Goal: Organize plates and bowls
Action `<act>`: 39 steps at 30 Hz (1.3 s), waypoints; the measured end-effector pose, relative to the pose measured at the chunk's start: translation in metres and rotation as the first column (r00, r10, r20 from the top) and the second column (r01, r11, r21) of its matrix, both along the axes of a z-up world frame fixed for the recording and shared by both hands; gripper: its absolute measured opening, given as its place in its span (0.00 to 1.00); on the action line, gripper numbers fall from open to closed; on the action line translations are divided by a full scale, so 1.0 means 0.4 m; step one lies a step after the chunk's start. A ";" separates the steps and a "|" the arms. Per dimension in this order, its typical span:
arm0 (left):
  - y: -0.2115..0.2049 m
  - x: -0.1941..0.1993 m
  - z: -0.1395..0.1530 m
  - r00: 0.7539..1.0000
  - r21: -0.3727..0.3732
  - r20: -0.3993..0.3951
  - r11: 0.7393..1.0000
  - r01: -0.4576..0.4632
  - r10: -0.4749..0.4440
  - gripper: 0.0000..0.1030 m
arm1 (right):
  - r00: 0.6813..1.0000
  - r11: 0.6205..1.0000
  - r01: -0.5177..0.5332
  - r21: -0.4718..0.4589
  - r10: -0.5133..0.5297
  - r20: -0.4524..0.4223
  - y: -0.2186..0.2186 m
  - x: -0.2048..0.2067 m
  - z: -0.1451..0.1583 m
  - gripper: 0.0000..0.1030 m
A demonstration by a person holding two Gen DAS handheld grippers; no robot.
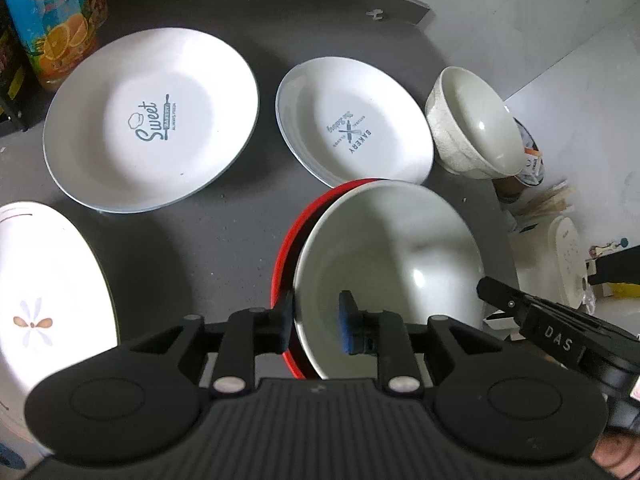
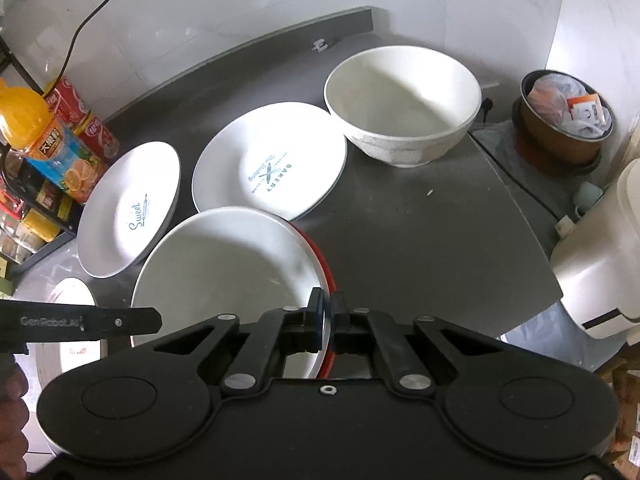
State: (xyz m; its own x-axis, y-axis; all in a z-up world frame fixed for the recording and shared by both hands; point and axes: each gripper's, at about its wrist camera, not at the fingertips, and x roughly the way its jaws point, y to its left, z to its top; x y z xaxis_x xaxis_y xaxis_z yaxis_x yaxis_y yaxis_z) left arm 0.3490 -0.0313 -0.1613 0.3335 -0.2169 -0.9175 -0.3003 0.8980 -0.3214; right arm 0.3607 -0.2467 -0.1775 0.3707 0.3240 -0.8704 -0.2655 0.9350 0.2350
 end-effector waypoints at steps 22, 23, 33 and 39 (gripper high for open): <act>0.138 -0.109 0.060 0.991 -0.007 0.128 1.000 -0.024 0.024 0.48 | 0.997 0.995 0.060 -0.075 -0.057 0.043 0.085 -0.069 -0.001 0.05; 0.143 -0.113 0.061 0.991 -0.011 0.132 1.000 -0.021 0.023 0.48 | 0.997 0.995 0.070 -0.074 -0.067 0.046 0.085 -0.073 0.002 0.05; 0.162 -0.120 0.079 0.986 0.001 0.167 1.000 -0.003 0.003 0.59 | 0.978 0.981 0.184 -0.056 -0.176 0.113 0.048 -0.118 0.058 0.09; 0.142 -0.093 0.075 0.986 0.005 0.165 1.000 0.025 -0.026 0.60 | 0.971 0.976 0.210 -0.056 -0.202 0.129 0.026 -0.111 0.036 0.09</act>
